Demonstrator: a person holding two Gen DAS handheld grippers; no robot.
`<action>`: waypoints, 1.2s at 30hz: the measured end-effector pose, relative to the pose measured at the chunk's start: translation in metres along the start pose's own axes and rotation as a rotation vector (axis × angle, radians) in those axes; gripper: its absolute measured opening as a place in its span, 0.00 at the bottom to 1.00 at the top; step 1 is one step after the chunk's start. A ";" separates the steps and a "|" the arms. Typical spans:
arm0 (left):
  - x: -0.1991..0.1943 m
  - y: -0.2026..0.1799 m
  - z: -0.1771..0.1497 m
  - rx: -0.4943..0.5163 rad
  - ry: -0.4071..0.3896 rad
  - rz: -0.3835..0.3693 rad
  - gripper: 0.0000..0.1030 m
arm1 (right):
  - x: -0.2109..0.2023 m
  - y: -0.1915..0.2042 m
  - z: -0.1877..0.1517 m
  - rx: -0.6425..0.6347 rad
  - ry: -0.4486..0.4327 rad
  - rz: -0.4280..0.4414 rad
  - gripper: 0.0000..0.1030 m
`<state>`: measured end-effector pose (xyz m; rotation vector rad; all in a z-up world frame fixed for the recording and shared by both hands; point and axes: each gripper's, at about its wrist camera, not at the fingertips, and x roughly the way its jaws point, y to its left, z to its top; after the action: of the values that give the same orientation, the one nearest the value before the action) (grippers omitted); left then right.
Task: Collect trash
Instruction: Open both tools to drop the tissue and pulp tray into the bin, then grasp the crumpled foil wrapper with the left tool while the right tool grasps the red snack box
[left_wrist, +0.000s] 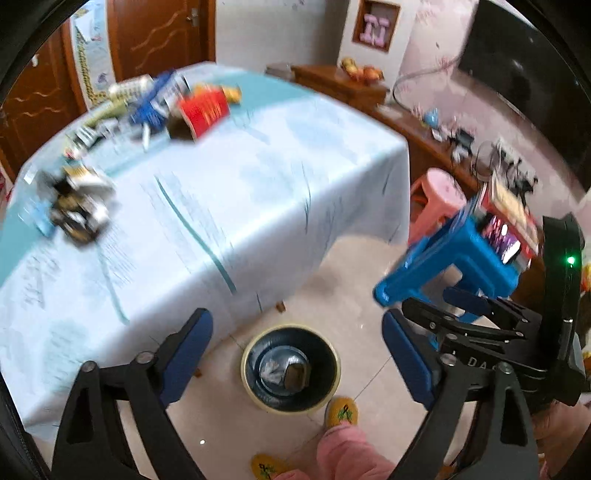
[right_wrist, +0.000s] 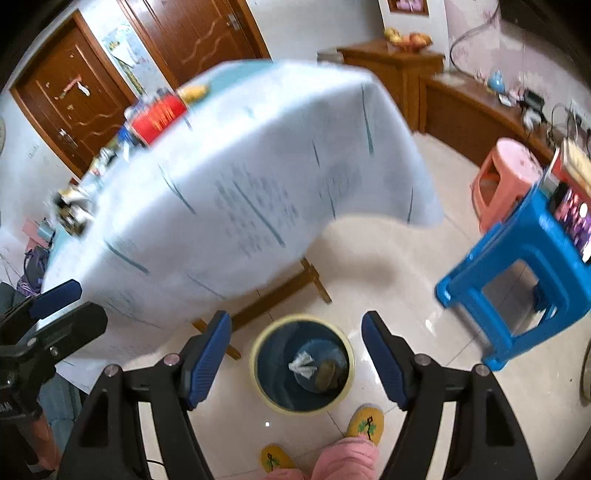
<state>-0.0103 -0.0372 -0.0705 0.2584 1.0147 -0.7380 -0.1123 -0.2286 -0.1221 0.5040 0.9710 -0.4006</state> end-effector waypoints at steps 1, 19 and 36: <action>-0.009 0.001 0.008 -0.012 -0.012 0.001 0.91 | -0.009 0.004 0.008 -0.007 -0.008 0.007 0.71; -0.108 0.026 0.091 -0.251 -0.188 0.159 0.91 | -0.095 0.068 0.128 -0.277 -0.115 0.179 0.72; -0.102 0.110 0.091 -0.466 -0.112 0.245 0.91 | -0.065 0.154 0.180 -0.467 -0.057 0.292 0.72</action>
<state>0.0924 0.0410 0.0489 -0.0627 0.9974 -0.2772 0.0586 -0.1997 0.0519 0.2014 0.8842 0.0778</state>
